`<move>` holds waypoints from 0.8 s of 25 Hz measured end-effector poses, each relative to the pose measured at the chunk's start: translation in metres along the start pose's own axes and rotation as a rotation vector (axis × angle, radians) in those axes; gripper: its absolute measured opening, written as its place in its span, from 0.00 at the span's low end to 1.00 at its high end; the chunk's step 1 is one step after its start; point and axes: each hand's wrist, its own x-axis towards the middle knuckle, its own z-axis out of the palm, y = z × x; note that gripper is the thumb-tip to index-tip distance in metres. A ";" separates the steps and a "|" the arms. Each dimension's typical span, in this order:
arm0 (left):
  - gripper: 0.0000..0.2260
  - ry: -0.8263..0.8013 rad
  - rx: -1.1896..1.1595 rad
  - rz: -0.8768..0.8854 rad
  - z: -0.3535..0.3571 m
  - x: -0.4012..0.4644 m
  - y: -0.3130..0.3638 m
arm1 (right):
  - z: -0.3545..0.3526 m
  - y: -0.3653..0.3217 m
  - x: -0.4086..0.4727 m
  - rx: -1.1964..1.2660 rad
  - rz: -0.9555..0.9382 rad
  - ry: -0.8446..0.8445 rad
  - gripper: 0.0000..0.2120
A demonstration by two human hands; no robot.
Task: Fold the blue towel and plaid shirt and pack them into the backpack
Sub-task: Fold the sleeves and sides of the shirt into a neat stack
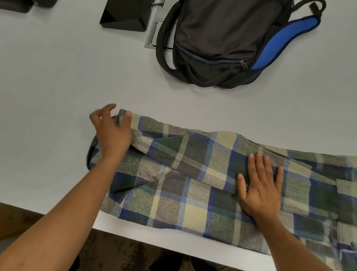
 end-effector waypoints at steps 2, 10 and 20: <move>0.19 -0.018 0.219 0.372 0.000 -0.020 0.004 | 0.000 0.000 0.000 0.001 -0.001 -0.002 0.33; 0.22 -0.545 0.707 0.635 0.018 -0.038 -0.025 | -0.001 0.000 -0.001 0.014 -0.005 0.018 0.33; 0.16 -0.632 0.544 0.587 0.024 -0.042 -0.022 | -0.003 -0.001 -0.003 0.038 -0.003 0.034 0.34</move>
